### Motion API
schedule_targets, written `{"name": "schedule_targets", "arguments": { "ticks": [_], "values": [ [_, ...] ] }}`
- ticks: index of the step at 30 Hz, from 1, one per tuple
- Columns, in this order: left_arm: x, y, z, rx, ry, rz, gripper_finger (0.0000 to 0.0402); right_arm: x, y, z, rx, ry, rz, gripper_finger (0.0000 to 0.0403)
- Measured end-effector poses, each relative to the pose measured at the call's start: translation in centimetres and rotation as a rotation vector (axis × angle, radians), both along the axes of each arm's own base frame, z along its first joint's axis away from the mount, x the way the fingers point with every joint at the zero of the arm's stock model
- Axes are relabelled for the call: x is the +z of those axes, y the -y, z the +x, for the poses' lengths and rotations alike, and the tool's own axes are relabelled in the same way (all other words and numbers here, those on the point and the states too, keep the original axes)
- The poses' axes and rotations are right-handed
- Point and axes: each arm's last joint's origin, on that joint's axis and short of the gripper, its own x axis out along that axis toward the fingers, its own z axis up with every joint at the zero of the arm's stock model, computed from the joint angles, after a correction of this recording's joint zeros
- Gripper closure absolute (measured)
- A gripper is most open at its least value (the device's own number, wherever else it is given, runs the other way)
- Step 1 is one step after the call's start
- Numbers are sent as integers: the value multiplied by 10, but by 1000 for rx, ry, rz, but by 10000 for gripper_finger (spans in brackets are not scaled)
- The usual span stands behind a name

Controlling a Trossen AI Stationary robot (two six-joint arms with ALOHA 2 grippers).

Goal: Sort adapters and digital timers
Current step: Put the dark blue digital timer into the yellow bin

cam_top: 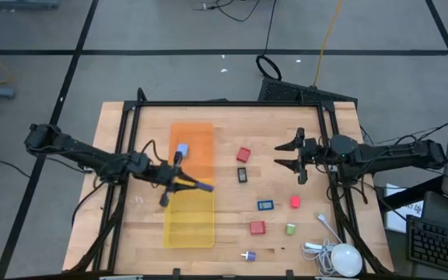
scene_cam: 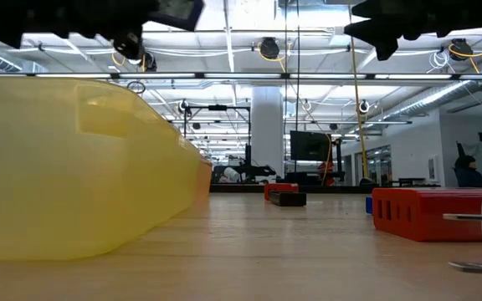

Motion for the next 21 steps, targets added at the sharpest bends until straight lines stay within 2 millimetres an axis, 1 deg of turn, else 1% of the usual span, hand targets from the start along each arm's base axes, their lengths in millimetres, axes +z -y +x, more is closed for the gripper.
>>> {"name": "schedule_targets", "arguments": {
  "ticks": [4, 6, 10, 14, 17, 21],
  "values": [
    [-3, 5, -12, -7, -92, 9, 346, 2, 0, -7, 0, 33, -1, 211],
    [-7, 8, -16, -38, -143, 14, 346, 2, 0, -10, -1, 46, -11, 211],
    [-26, 18, -24, -105, -257, 27, 346, 2, 0, -15, -4, 62, -50, 211],
    [-40, 23, -30, -81, -248, -43, 346, 2, 0, -17, -6, 72, -85, 213],
    [-45, 27, -35, -71, -219, -103, 346, 2, 0, -18, -6, 76, -95, 216],
    [-56, 33, -45, -15, -252, -184, 346, 4, 0, -18, -7, 90, -97, 218]
  ]
}}
